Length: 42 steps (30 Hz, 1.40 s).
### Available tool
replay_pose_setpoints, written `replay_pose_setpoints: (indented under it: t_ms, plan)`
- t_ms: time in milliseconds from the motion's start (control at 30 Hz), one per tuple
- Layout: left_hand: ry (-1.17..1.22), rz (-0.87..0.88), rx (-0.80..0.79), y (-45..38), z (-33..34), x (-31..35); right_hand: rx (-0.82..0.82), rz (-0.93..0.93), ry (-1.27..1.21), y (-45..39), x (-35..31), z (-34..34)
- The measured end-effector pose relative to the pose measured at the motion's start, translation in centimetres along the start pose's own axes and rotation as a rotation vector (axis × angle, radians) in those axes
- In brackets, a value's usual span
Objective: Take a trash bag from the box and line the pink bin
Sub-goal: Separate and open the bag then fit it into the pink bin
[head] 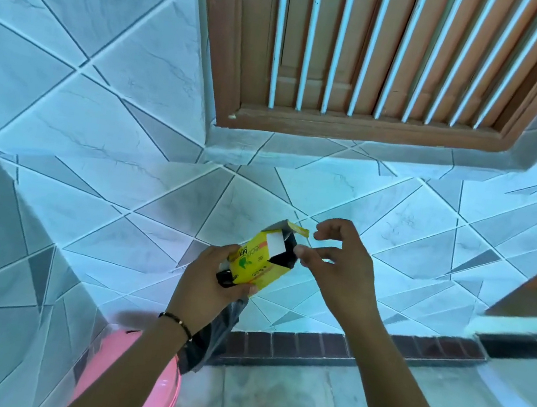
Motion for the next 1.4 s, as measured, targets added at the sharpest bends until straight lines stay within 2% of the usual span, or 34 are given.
replay_pose_setpoints:
  t_ms: [167,367,533,667,1000,1233,1400]
  plan:
    - [0.052,-0.008,0.014,0.7,0.4,-0.2,0.035,-0.013,0.005,0.7,0.7,0.2]
    - [-0.017,0.041,0.071,0.1,0.8,0.6,0.054,0.175,-0.132,0.5,3.3,1.7]
    - [-0.023,0.032,0.124,-0.5,1.0,1.0,0.106,0.089,-0.068,0.0,3.0,1.7]
    - [-0.029,0.040,0.135,-1.0,1.2,1.6,0.167,0.062,-0.167,-0.3,3.0,1.0]
    - [0.007,0.030,0.196,-1.8,0.5,2.1,0.084,-0.127,-0.175,-1.8,2.3,1.4]
    - [0.012,0.037,0.165,-2.1,0.6,2.4,0.147,-0.079,-0.200,-2.4,3.1,0.7]
    - [0.024,0.032,0.151,-2.3,0.9,2.7,0.135,-0.080,-0.158,-2.8,3.7,0.3]
Point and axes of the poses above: each hand's wrist, its own y-axis away from the middle knuckle, its own z-axis out of the palm, x = y × z, the point moved 9 cm from there along -y, towards the middle knuckle, and after that the axes turned 5 degrees about -x, right-handed, at the moved point
